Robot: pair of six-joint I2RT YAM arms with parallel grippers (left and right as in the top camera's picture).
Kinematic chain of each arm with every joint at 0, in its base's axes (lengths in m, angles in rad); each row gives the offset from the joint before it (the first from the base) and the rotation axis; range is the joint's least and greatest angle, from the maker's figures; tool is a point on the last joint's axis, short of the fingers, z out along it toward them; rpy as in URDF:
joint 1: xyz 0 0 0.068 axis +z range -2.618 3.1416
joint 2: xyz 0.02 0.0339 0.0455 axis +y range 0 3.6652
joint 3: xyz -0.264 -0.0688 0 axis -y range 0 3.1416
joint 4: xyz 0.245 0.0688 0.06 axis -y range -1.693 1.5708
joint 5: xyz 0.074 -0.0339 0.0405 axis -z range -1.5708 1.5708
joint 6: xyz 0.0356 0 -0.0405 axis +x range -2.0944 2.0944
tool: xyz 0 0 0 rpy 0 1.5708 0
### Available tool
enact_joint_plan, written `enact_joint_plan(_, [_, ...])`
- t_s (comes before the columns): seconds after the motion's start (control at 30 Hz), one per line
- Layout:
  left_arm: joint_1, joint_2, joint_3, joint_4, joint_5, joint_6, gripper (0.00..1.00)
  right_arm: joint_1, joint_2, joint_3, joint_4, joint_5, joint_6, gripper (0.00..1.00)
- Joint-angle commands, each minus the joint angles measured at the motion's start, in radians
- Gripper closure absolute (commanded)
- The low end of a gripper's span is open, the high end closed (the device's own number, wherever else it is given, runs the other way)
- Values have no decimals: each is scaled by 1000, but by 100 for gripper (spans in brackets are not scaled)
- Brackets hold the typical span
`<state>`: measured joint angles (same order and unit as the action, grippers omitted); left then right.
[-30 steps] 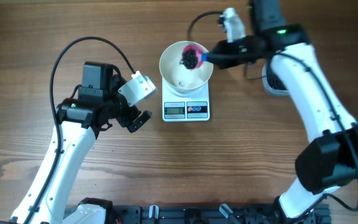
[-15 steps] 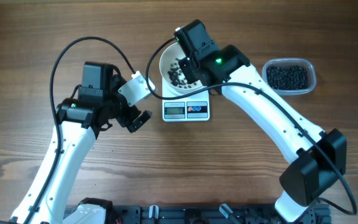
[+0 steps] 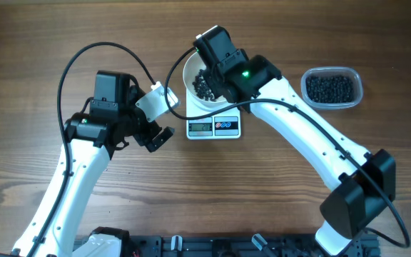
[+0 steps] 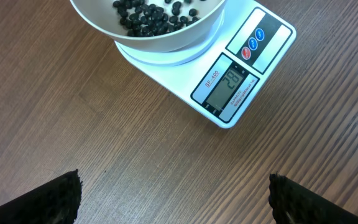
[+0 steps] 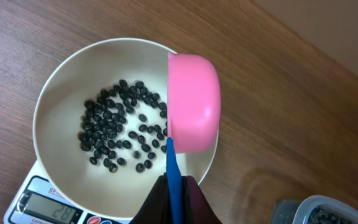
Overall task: Scoop item into bowl and weigh 150g on scale
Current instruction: 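Tip the scoop to pour beans into the white bowl, then return the empty scoop to the bean tub with the right gripper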
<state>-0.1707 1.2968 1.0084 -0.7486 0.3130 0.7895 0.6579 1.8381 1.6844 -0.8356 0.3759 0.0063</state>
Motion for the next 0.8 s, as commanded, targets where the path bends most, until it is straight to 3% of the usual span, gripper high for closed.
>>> enact_joint_plan(0.0, [5, 1, -10, 0, 19, 19, 0, 0, -66, 23, 6, -3, -6, 96])
enact_joint_plan(0.17, [5, 1, -10, 0, 19, 19, 0, -60, -128, 23, 5, -173, -7, 96])
enact_joint_plan(0.47, [5, 1, -10, 0, 19, 19, 0, -122, -186, 23, -54, -297, -29, 96])
enact_joint_plan(0.77, [5, 1, -10, 0, 19, 19, 0, -532, -374, 23, -267, -370, -32, 96])
